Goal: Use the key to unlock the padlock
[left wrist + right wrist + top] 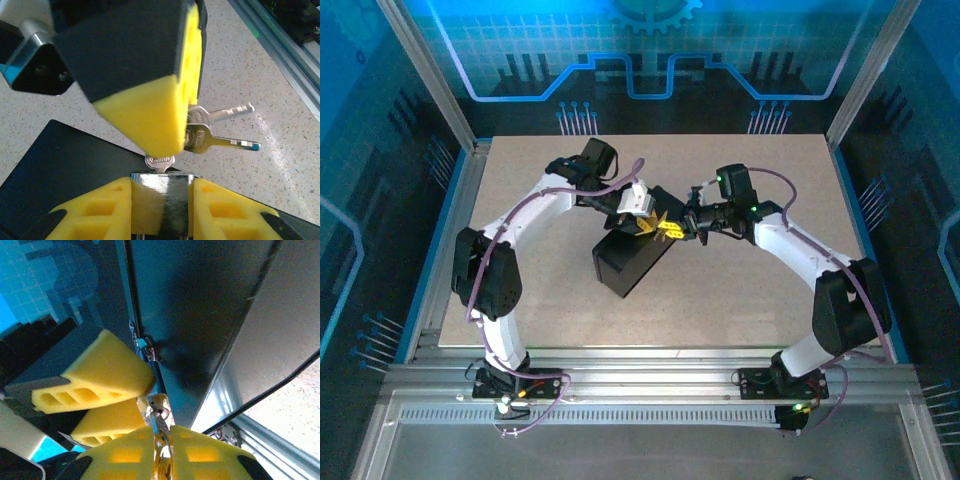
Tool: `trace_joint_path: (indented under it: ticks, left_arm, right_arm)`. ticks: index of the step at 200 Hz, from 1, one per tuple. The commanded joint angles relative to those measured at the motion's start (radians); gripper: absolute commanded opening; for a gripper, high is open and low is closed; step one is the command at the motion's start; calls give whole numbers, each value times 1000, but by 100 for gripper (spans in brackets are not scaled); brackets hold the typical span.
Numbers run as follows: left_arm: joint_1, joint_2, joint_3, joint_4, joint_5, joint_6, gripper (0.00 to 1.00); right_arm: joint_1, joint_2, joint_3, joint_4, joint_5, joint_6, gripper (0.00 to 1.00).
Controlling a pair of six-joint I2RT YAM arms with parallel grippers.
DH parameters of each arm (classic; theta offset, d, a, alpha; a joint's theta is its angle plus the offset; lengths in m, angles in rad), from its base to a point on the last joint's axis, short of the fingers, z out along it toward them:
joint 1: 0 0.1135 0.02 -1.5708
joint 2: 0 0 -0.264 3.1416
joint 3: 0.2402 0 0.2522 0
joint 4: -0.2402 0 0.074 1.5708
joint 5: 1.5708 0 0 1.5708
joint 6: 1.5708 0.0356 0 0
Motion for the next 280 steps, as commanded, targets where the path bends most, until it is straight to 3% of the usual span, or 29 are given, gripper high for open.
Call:
trace_joint_path:
  ticks: [1,54,82,102,120,148,184,220,280]
  left_arm:
    - [-9,-59,-10,-23,105,11,11]
    - [-5,-56,-9,-32,105,11,11]
    - [-4,-53,0,-50,103,15,11]
    - [-5,-46,12,-79,103,24,11]
    - [-3,-41,23,-104,103,33,11]
    - [-1,-32,35,-119,108,38,11]
    - [-2,-29,45,-131,117,43,11]
    - [-3,-27,52,-135,118,45,11]
    - [-2,-24,56,-138,117,51,11]
  right_arm:
    - [-58,25,109,-270,102,-205,23]
    - [-124,19,190,-422,134,-498,27]
    - [-64,-60,216,-392,254,-818,26]
    - [47,-173,138,-283,430,-1117,29]
    - [135,-290,-26,-76,552,-1367,30]
    - [177,-397,-279,258,554,-1663,26]
    - [218,-346,-311,348,710,-1827,23]
    - [269,-318,-362,526,816,-1899,30]
    - [301,-334,-369,523,797,-1921,32]
